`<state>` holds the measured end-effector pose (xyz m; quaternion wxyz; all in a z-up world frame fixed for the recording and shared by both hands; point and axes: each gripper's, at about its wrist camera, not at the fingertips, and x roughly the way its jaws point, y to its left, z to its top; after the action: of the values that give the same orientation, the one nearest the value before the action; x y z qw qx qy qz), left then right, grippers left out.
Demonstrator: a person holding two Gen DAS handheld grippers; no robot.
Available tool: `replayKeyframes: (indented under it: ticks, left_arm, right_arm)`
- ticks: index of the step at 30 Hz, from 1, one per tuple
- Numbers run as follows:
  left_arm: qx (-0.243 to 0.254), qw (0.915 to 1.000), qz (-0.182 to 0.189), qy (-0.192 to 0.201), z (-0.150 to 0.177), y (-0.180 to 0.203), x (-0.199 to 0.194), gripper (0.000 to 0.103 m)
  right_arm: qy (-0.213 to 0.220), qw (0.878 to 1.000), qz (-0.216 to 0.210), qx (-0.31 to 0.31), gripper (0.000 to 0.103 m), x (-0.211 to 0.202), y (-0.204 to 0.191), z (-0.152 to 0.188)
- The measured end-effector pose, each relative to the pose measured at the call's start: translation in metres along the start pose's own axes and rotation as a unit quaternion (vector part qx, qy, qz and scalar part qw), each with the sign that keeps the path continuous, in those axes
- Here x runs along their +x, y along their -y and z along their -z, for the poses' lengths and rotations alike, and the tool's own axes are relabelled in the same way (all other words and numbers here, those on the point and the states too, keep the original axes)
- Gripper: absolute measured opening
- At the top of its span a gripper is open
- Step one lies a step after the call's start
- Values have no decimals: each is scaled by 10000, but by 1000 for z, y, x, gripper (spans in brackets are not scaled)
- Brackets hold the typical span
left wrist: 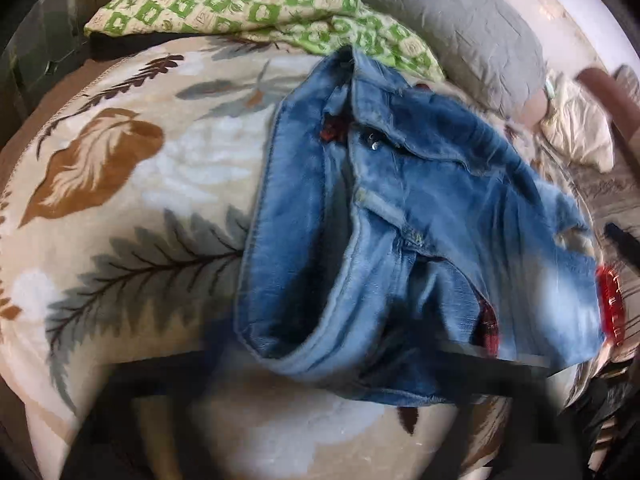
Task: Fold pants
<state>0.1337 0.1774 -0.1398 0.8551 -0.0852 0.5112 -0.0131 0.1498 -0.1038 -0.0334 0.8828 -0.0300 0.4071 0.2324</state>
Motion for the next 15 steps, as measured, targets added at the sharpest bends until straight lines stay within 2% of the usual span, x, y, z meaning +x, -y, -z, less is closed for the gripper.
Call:
replayKeyframes:
  ticks: [2, 5, 7, 10, 12, 15]
  left_arm:
    - [255, 9996, 20, 125, 1, 3, -4, 38]
    - [246, 9993, 229, 132, -1, -2, -10, 37]
    - [181, 9990, 396, 138, -1, -7, -12, 37]
    - [20, 9980, 629, 101, -2, -14, -9, 37]
    - [-111, 9970, 764, 62, -1, -21, -9, 37]
    - [-142, 9962, 862, 47, -7, -26, -7, 37]
  right_arm:
    - [-118, 9999, -34, -62, 82, 16, -9, -5]
    - [-334, 9991, -22, -269, 82, 38, -24, -7]
    - [-568, 9973, -189, -430, 82, 50, -35, -3]
    - [-920, 9882, -627, -1053, 82, 57, -64, 18]
    - [-1086, 9802, -771, -1462, 82, 59, -81, 34]
    - [-1280, 9701, -623, -1966, 82, 71, -101, 59]
